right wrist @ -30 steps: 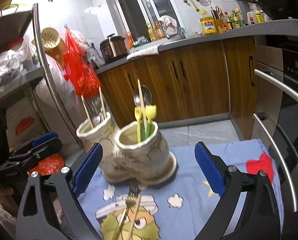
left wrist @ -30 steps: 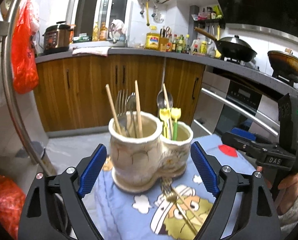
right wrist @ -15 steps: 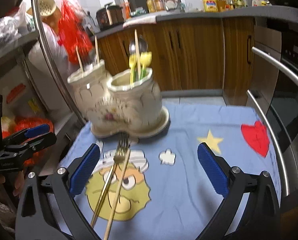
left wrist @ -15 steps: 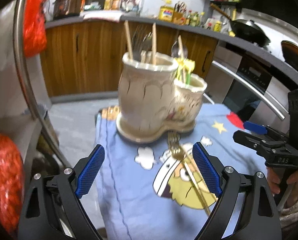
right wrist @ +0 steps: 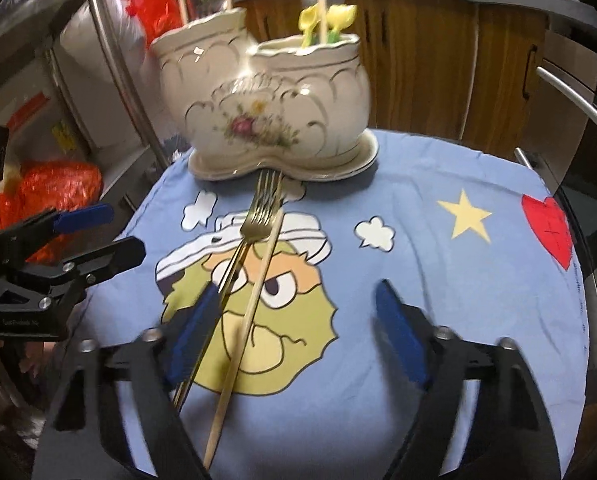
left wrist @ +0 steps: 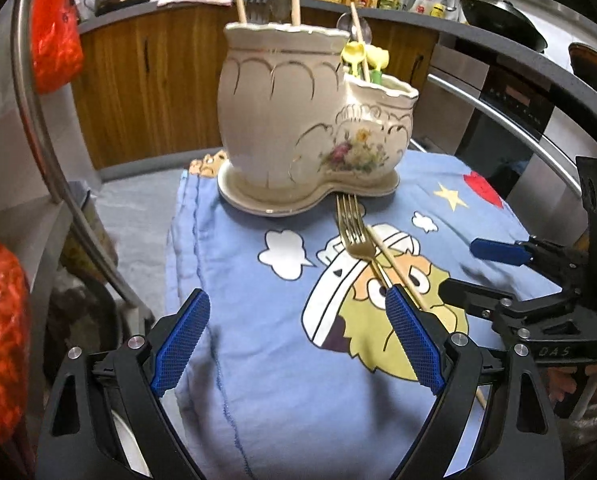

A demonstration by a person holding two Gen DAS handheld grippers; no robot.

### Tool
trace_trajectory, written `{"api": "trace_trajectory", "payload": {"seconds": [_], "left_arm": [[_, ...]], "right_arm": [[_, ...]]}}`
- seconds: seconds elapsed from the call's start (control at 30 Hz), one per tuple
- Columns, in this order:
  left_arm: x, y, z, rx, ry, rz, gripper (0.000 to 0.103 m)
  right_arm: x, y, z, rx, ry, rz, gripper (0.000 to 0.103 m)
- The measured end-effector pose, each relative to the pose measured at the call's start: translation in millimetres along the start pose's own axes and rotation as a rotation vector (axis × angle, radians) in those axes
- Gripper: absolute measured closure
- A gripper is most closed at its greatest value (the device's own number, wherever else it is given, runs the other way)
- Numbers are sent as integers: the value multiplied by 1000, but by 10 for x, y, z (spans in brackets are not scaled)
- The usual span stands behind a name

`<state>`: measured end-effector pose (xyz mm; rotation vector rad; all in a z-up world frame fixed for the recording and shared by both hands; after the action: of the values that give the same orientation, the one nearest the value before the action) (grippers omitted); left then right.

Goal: Organize utensils
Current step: 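Grasp the last wooden chopstick with the right tool while the left tool grasps the gold fork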

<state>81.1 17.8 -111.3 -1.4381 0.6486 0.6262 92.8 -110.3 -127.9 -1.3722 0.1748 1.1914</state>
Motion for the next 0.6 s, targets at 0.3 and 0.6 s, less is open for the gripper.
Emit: {"api": "trace_trajectory", "payload": {"seconds": [0.3,0.6], "left_arm": [[70,68,-42,11,15,28,14],[84,78,-97,24,22,36,14]], "right_arm": [[219,83,187,-24,-30,115,79],[283,113,264,-63,26,133,96]]}}
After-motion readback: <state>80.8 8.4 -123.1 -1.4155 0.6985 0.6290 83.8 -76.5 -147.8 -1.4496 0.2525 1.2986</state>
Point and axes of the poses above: each gripper's, at about its wrist camera, not at the fingertips, and x roughly the way its jaws point, z to its left, y to its underside, the point moved 8 cm from there along x, roughly the way its jaws point, and after that the axes turned 11 degrees about -y, right-handed, at the moved point
